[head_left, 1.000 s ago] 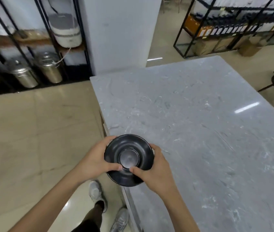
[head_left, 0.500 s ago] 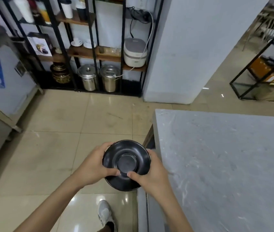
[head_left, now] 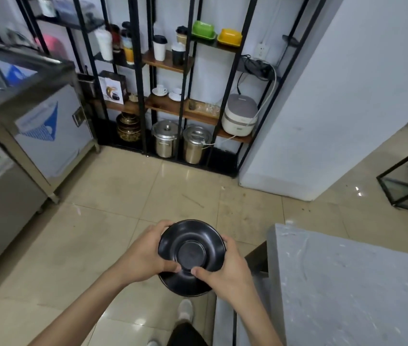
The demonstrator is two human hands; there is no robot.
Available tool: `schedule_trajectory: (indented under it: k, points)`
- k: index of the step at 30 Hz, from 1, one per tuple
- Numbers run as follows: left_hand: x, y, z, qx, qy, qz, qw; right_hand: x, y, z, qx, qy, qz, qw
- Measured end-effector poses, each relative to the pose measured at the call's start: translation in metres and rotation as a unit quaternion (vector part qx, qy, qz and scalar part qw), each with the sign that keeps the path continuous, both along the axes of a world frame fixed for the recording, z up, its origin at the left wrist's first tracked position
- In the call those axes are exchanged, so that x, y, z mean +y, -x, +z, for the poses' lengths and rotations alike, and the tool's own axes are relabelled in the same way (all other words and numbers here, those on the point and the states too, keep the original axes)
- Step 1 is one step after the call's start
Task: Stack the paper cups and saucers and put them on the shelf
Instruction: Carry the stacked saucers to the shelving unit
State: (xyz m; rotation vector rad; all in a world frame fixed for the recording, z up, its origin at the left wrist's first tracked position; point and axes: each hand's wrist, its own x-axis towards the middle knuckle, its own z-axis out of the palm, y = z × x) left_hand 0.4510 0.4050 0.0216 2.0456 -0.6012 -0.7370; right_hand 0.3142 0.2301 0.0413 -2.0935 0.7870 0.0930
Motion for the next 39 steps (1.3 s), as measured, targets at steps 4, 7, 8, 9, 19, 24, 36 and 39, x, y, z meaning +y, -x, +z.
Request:
schedule_trajectory:
  k: [4,7,8,9,19,24,36,39]
  points:
    - [-0.004,-0.036,-0.005,-0.003,-0.016,0.011,1.0,-0.008,-0.045,-0.006,0.006,-0.018,0.015,1.0]
    - [-0.013,-0.073,-0.009,-0.005,-0.028,0.015,0.999,-0.017,-0.084,-0.014,0.004,-0.021,0.019,1.0]
    - [-0.017,-0.087,-0.01,-0.009,-0.035,0.016,0.999,-0.021,-0.099,-0.018,0.005,-0.02,0.021,1.0]
    - [-0.021,-0.102,-0.012,-0.013,-0.044,0.017,0.999,-0.026,-0.114,-0.022,0.005,-0.019,0.024,1.0]
    - [-0.07,-0.259,-0.02,-0.007,-0.13,0.041,0.991,-0.082,-0.286,-0.042,0.026,-0.034,0.073,0.996]
    - [-0.091,-0.331,-0.029,-0.005,-0.139,0.072,0.988,-0.106,-0.372,-0.051,0.028,-0.024,0.102,0.994]
    - [-0.102,-0.489,-0.054,0.005,-0.148,0.108,0.983,-0.125,-0.551,-0.072,0.05,-0.007,0.15,0.987]
    - [-0.104,-0.543,-0.066,0.001,-0.143,0.087,0.986,-0.128,-0.601,-0.08,0.048,-0.002,0.145,0.988]
